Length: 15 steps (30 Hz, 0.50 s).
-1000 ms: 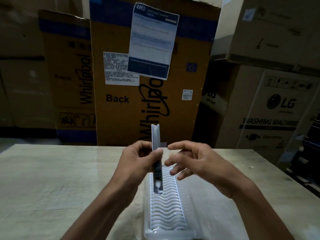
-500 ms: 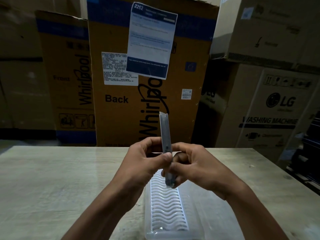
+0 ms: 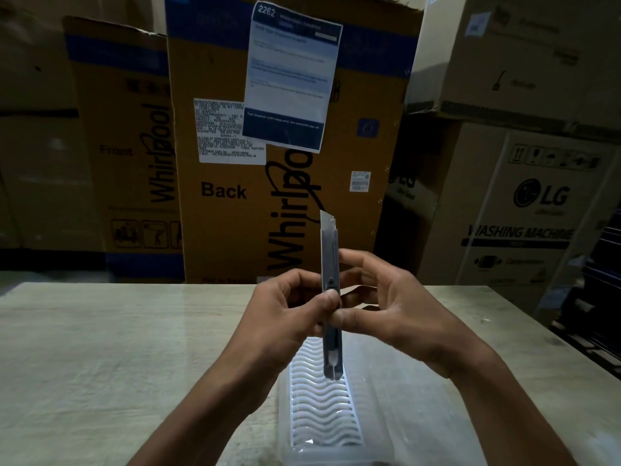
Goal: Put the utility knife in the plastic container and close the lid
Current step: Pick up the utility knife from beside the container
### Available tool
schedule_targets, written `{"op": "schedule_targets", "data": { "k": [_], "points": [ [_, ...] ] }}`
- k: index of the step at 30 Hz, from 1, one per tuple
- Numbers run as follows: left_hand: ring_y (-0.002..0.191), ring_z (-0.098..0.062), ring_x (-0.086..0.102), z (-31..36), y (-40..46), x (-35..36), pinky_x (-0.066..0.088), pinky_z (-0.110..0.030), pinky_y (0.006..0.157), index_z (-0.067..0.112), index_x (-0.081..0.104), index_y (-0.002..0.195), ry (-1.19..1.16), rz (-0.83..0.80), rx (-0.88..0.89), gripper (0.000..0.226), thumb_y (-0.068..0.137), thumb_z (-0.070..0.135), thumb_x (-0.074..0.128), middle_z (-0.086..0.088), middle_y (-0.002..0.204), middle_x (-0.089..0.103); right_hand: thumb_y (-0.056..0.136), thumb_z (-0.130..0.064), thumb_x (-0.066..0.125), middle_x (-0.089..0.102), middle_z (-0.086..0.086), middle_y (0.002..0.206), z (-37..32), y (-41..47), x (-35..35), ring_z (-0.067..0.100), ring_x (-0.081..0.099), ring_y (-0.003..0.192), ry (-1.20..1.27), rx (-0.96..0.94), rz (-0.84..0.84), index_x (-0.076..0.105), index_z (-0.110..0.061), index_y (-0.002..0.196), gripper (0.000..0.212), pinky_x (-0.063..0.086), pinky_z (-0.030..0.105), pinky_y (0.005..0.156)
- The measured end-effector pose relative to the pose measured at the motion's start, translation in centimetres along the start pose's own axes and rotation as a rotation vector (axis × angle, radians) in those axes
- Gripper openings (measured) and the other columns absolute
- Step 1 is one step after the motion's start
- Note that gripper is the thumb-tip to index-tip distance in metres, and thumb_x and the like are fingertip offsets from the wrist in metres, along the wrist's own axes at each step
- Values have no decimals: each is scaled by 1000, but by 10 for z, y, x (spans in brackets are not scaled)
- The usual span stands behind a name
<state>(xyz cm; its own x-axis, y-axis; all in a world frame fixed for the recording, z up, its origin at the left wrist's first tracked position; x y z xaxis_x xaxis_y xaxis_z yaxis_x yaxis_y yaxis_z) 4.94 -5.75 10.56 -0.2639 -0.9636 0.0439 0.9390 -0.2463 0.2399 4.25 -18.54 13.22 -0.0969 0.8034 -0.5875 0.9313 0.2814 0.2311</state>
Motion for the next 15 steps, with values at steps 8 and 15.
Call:
{"op": "schedule_targets", "data": {
  "k": [8, 15],
  "points": [
    [84, -17, 73, -2, 0, 4, 61, -41, 83, 17, 73, 90, 34, -45, -21, 8, 90, 21, 66, -4, 85, 76, 73, -28, 82, 68, -10, 122, 4, -2, -4, 15, 64, 120, 120, 6, 8, 41, -44, 144, 83, 50, 54, 105],
    [86, -23, 73, -6, -1, 10, 62, -44, 81, 16, 70, 84, 69, -71, -37, 15, 92, 27, 63, -13, 91, 74, 73, -18, 80, 70, -2, 121, 2, -2, -8, 20, 64, 120, 174, -25, 20, 39, -39, 145, 86, 47, 59, 106]
  ]
}}
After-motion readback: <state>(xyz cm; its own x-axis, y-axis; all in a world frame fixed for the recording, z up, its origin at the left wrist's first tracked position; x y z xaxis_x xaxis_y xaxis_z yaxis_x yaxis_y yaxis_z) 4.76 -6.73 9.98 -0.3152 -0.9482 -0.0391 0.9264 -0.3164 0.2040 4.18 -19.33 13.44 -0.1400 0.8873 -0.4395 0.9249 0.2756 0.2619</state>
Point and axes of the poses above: each hand's wrist, its own y-axis towards the middle knuckle, its own x-axis out of the palm, z = x × y, the point moved 10 cm from there along y, towards the middle knuckle
